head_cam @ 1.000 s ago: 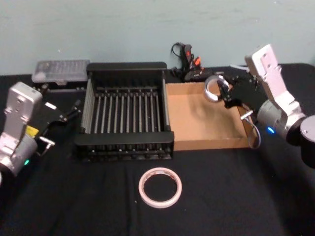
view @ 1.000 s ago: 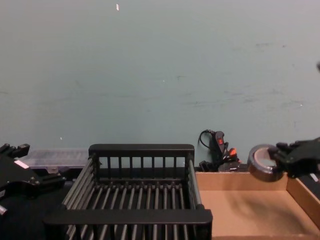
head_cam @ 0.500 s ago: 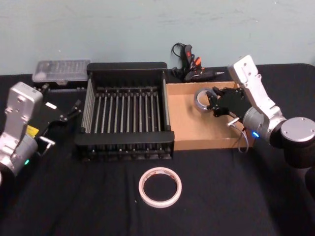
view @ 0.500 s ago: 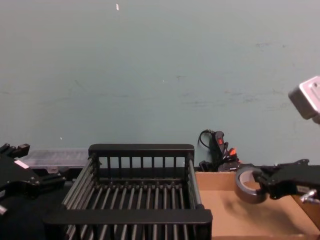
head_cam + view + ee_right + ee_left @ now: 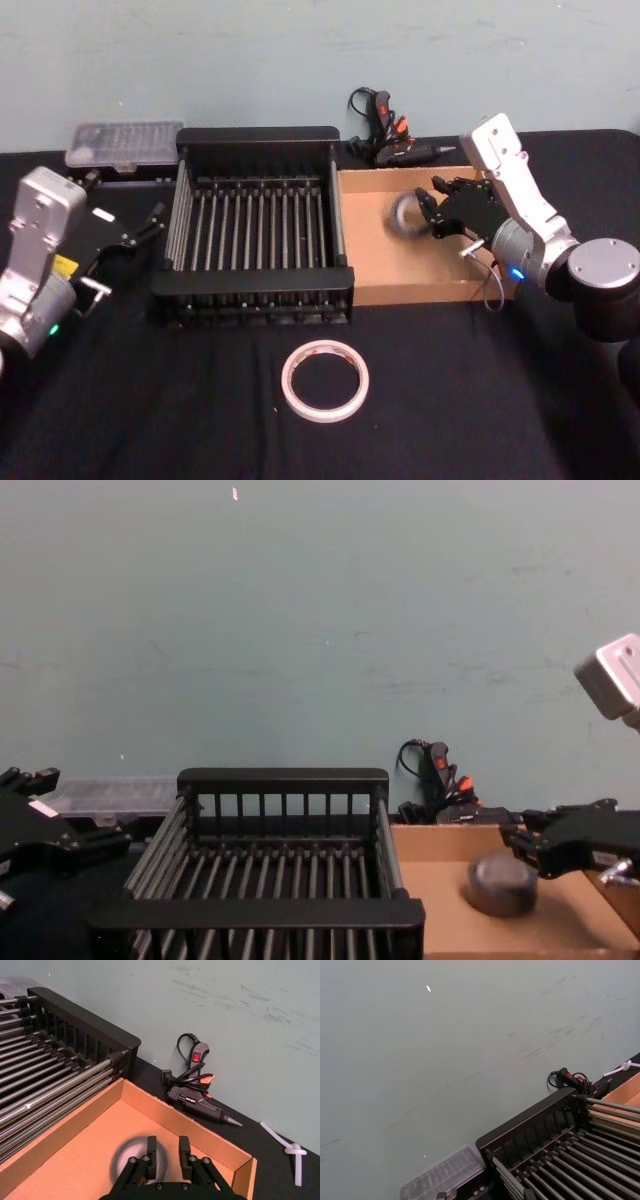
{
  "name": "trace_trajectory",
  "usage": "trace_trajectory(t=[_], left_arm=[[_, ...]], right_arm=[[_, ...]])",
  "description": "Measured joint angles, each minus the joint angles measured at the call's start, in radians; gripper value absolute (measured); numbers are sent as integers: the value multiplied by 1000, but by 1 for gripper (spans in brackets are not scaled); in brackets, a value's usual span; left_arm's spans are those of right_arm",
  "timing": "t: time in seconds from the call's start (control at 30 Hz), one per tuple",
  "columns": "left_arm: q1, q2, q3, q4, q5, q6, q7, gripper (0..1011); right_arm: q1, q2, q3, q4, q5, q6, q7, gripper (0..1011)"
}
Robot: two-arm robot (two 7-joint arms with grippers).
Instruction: Pick up the white tape and place it into the black box , Pick up the silver tape and place it into the brown box.
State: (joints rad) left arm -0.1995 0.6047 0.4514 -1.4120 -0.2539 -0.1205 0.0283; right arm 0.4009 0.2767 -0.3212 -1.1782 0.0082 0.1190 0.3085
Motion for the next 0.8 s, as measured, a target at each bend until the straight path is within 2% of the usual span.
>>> trace_trajectory(t=[0.2, 0.23, 0.37, 0.43, 0.47, 0.7, 0.8], left_arm=[[0, 0, 0, 0, 0, 0, 0, 1001], [0, 0, 0, 0, 0, 0, 0, 1001], [0, 0, 0, 0, 0, 0, 0, 1001], [0, 0, 0, 0, 0, 0, 0, 1001], [0, 0, 0, 0, 0, 0, 0, 1001], [0, 0, 0, 0, 0, 0, 0, 1001], [0, 0, 0, 0, 0, 0, 0, 1001]], right_arm=[[0, 1, 1, -1, 1, 0, 0, 424], [0, 1, 1, -1, 1, 0, 0, 483], [-1, 1, 1, -2, 1, -1, 0, 569], [-1, 1, 1, -2, 1, -1, 0, 685], [-1, 1, 1, -2, 1, -1, 0, 685], [-1, 1, 1, -3, 2, -1, 0, 913], [-1, 1, 1, -3, 2, -1, 0, 976]])
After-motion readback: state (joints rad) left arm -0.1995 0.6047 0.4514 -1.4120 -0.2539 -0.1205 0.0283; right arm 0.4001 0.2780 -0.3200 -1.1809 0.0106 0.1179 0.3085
